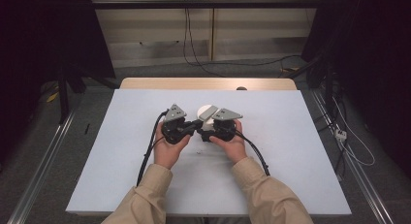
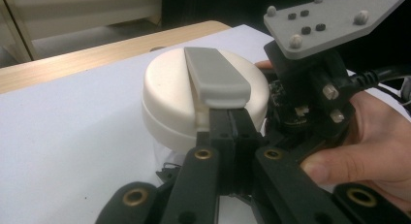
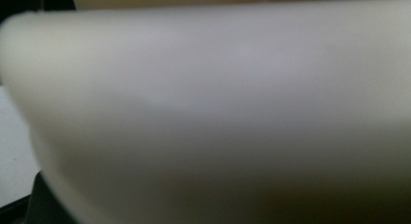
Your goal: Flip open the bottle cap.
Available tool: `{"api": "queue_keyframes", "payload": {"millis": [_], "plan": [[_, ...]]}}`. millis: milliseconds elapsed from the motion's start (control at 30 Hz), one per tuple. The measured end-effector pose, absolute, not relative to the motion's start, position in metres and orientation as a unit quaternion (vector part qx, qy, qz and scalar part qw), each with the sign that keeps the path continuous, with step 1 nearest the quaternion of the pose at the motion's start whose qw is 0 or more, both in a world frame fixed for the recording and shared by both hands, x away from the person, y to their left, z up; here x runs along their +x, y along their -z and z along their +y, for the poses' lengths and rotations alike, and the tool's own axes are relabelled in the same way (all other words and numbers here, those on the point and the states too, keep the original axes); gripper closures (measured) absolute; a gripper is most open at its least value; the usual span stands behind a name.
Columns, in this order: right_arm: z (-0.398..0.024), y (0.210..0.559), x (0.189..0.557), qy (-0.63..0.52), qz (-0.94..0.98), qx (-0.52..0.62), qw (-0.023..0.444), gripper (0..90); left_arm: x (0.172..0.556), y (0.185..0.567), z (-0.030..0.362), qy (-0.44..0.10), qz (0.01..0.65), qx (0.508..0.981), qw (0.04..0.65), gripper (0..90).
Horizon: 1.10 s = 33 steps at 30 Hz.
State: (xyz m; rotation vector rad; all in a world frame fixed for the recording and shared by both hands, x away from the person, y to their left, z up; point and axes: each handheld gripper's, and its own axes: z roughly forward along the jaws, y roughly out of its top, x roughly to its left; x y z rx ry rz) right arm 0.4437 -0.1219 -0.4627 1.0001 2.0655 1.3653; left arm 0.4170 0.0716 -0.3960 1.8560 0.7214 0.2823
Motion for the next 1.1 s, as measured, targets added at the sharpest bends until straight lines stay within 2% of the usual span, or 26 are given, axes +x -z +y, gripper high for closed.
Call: {"api": "queue_keyframes", "payload": {"millis": [667, 1100], "plan": [[-0.121, 0.463, 0.443, -0.496, 0.753, 0.363, 0.235, 18.4, 0.418, 0.391, 0.071, -0.14, 0.302, 0.768, 0.547, 90.0], [-0.121, 0.463, 0.443, -0.496, 0.752, 0.364, 0.236, 18.4, 0.421, 0.385, 0.065, -0.122, 0.305, 0.769, 0.549, 90.0]]}}
